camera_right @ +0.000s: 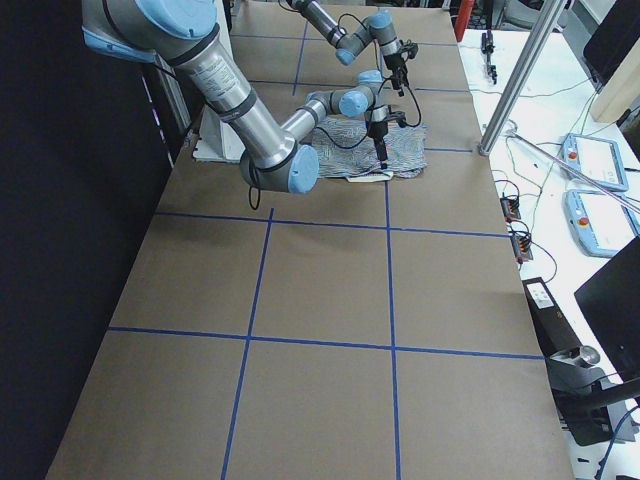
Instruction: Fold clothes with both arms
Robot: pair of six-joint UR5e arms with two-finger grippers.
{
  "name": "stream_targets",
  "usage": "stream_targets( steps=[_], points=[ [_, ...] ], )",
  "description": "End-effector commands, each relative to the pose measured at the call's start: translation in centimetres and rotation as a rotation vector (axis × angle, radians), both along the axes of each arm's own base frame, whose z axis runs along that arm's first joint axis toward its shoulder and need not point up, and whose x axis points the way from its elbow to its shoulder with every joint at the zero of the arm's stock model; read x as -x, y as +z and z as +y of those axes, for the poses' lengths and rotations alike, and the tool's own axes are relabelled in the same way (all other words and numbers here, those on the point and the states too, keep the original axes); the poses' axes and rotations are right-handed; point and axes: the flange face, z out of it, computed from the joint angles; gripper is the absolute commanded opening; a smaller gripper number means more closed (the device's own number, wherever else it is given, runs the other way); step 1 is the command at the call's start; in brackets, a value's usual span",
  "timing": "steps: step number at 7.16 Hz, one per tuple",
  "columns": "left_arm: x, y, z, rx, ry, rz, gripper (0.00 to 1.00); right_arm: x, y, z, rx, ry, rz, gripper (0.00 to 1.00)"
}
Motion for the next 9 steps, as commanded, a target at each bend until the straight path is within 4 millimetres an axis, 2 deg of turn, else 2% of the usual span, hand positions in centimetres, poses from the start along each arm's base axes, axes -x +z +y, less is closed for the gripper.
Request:
stream_targets(
  steps=[1,3,4,5,7,8,9],
  points=[
    [0.0,0.0,0.0,0.0,0.0,0.0,1.0,0.1,0.4,-0.1,-0.002,-0.011,0.01,1.0],
    [0.1,0.2,0.1,-0.001,0.001,-0.001,1.0,-0.8,1.5,-0.8,-0.012,-0.038,0.039,1.0],
    [0.1,0.2,0.1,0.0,0.0,0.0,1.0,-2.0,3.1,-1.7,-0.013,-0.054,0.065,1.0],
    [0.0,0.3,0.2,0.0,0.002,0.0,1.0,-4.0,5.6,-3.0,-0.006,-0.056,0.098,1.0],
    [0.0,0.3,0.2,-0.001,0.002,0.001,1.0,-9.6,9.8,-6.4,-0.019,-0.106,0.161,1.0],
    [-0.1,0.3,0.2,0.0,0.002,0.002,1.0,-11.3,10.7,-7.1,-0.024,-0.113,0.173,1.0],
    [-0.1,0.3,0.2,-0.001,0.003,0.001,1.0,-12.3,10.3,-6.8,-0.036,-0.114,0.155,1.0]
  ],
)
